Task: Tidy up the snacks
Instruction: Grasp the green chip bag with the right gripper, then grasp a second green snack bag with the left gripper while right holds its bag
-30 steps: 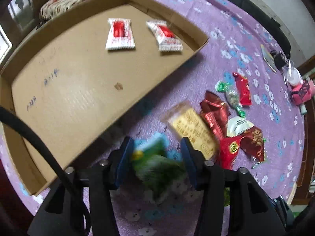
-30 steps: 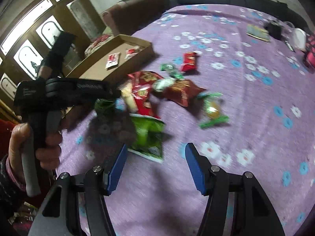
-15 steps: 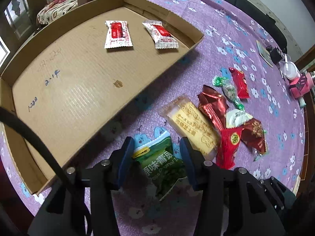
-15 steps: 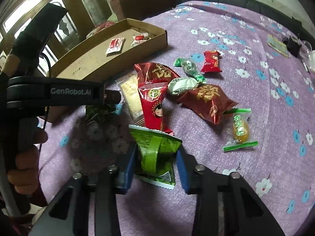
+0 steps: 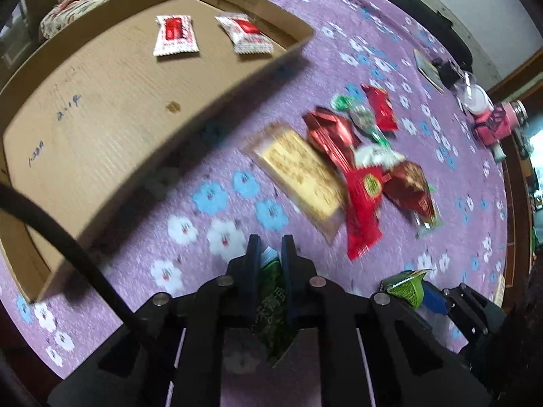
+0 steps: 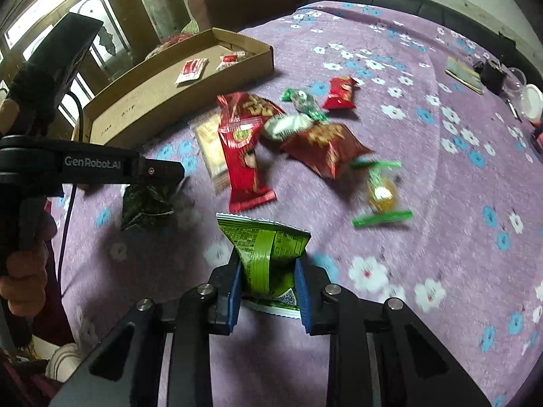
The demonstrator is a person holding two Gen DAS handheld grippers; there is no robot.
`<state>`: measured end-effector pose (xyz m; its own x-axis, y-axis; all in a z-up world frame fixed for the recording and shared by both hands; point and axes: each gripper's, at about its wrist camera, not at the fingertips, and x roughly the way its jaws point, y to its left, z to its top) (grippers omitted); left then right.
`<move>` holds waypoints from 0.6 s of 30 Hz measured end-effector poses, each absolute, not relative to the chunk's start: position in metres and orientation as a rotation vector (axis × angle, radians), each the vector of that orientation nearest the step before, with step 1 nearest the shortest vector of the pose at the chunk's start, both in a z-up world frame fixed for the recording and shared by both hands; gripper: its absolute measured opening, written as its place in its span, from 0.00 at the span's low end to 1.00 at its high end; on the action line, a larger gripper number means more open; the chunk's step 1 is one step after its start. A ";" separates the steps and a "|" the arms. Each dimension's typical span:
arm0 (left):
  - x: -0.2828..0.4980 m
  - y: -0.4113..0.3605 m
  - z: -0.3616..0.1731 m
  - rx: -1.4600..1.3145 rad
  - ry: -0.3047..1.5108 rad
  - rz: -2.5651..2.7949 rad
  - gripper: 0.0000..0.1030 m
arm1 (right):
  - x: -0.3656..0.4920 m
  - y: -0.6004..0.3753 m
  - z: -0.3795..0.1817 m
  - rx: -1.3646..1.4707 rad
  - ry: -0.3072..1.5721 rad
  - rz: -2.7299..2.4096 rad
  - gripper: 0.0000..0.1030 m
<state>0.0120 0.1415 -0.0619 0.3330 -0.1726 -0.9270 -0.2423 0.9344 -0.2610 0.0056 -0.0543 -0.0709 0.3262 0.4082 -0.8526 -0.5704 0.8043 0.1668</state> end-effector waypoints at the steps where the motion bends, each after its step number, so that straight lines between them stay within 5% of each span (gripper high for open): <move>1: 0.009 0.139 -0.062 -0.383 1.242 0.034 0.10 | 0.002 -0.059 -0.071 -0.170 1.063 0.645 0.25; 8: -0.016 0.121 -0.064 -0.345 1.253 -0.085 0.01 | -0.020 -0.094 -0.071 -0.124 1.076 0.617 0.25; 18: -0.044 0.097 -0.062 -0.244 1.211 -0.186 0.01 | -0.024 -0.114 -0.069 -0.066 1.070 0.567 0.26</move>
